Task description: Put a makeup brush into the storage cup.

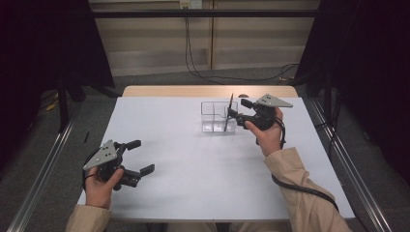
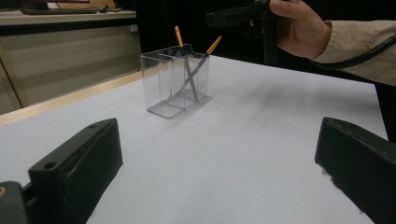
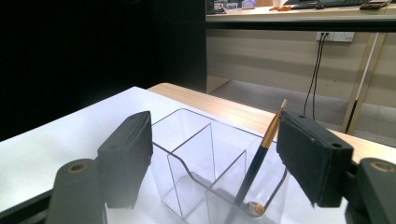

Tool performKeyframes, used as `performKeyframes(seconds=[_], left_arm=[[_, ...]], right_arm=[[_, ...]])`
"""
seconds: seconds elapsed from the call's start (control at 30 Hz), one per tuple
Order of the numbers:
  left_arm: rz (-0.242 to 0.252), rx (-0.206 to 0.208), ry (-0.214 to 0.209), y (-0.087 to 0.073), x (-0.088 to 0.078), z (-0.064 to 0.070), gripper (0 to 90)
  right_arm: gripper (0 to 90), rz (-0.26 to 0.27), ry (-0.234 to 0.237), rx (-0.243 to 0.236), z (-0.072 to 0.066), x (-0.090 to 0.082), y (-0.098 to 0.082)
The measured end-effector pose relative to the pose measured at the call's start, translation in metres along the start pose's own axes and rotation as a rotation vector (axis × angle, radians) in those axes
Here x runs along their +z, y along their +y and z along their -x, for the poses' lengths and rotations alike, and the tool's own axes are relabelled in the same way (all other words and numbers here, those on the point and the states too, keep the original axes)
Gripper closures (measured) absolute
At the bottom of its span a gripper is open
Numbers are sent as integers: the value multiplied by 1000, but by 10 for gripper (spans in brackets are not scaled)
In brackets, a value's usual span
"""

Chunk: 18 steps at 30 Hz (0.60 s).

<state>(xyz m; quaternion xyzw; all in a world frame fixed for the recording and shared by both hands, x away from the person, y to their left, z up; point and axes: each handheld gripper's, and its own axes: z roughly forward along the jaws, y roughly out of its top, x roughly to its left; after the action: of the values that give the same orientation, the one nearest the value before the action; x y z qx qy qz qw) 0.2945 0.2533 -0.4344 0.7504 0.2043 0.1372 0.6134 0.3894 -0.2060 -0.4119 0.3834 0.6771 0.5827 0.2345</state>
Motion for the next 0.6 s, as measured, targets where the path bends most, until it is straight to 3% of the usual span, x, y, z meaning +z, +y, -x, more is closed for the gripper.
performKeyframes(seconds=[0.6], left_arm=[[-3,9,1,2,1,1,6]], right_arm=[[192,-3,29,-20,-3,-16,-5]])
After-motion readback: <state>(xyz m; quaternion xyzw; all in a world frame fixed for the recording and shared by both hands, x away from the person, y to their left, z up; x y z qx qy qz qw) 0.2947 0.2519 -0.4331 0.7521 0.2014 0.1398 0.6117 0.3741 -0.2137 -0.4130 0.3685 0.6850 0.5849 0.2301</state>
